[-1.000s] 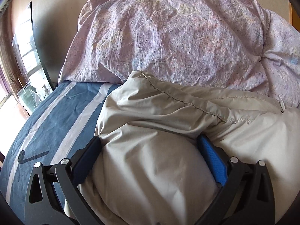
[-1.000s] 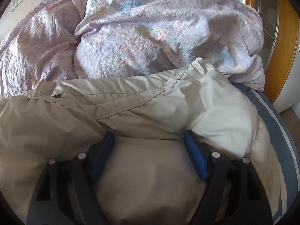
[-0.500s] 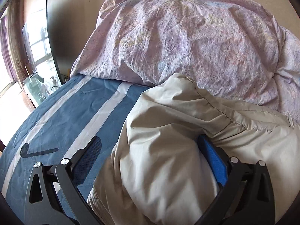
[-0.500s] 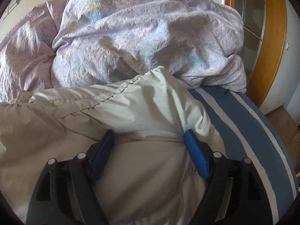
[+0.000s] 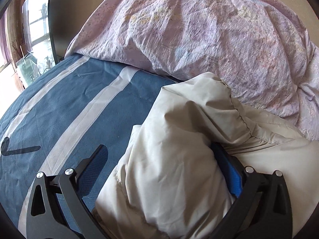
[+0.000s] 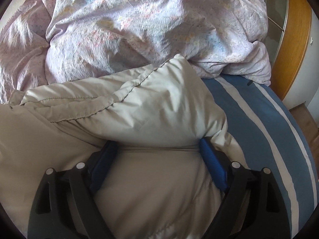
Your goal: Fold large clothes
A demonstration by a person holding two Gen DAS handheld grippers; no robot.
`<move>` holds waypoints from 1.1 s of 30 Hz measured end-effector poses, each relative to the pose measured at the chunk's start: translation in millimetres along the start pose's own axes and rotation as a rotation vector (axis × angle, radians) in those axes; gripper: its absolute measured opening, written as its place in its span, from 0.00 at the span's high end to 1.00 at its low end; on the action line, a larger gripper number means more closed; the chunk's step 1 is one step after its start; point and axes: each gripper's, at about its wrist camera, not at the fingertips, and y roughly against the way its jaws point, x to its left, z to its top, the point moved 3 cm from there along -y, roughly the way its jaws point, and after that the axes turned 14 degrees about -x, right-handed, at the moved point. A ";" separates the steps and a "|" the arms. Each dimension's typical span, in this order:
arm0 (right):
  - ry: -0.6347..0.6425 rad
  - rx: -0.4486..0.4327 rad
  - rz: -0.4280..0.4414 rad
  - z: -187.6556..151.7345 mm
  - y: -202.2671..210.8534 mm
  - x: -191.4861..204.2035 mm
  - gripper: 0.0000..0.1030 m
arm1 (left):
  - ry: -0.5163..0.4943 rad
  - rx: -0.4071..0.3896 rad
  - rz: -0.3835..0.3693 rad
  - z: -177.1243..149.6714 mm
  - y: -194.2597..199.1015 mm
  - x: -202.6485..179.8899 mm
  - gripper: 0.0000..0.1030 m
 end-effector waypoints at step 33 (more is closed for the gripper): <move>-0.908 0.210 0.211 -87.0 113.1 -122.9 0.22 | 0.543 0.100 -0.199 -77.1 123.4 111.0 0.10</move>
